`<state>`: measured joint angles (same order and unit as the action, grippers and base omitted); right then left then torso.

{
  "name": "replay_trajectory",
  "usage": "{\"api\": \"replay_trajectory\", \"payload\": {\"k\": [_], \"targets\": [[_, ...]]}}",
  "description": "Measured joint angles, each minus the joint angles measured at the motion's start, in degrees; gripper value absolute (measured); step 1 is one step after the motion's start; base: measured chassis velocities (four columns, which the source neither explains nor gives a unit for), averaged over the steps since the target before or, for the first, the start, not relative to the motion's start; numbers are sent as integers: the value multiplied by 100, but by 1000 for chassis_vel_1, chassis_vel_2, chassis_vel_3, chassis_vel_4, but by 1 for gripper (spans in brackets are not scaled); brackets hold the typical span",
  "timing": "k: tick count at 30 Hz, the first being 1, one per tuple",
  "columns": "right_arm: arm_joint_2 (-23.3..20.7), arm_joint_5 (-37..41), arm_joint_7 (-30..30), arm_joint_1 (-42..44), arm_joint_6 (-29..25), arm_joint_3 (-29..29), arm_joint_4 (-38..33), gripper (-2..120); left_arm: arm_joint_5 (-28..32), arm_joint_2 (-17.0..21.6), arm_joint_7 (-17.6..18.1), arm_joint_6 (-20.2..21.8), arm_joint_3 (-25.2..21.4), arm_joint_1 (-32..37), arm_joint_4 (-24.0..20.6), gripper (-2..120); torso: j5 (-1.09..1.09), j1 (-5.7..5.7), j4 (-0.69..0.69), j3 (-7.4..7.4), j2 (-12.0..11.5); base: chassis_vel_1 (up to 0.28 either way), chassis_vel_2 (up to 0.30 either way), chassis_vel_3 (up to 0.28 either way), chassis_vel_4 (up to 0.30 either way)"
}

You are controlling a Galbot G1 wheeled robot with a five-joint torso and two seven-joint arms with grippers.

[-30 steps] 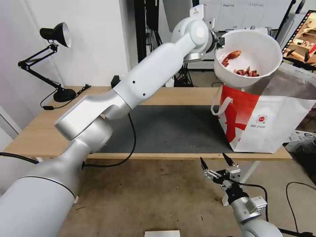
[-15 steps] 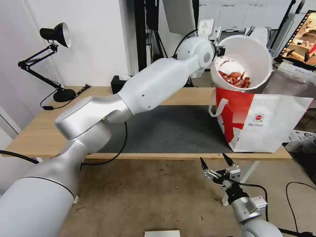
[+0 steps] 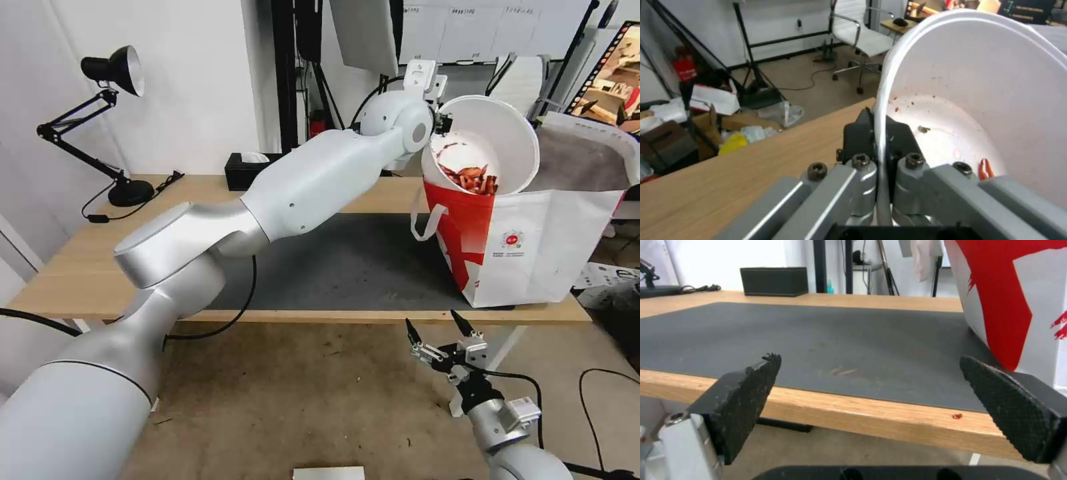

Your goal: Pick up the trash from the table and place it into the takeout bag.

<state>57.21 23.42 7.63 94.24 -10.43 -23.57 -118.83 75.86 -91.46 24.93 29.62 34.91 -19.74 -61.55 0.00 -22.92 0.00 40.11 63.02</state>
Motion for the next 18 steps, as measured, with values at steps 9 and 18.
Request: {"api": "replay_trajectory", "payload": {"k": [9, 18], "targets": [[0, 0, 0, 0, 0, 0, 0, 100, -597, 6, -609, -115, 233, 7, -186, 8, 0, 0, 0, 0, 0, 0, 0, 0, 0], [0, 0, 0, 0, 0, 0, 0, 100, -535, 10, -805, -259, 215, -47, -456, 41, 0, 0, 0, 0, 0, 0, 0, 0, 0]]}}
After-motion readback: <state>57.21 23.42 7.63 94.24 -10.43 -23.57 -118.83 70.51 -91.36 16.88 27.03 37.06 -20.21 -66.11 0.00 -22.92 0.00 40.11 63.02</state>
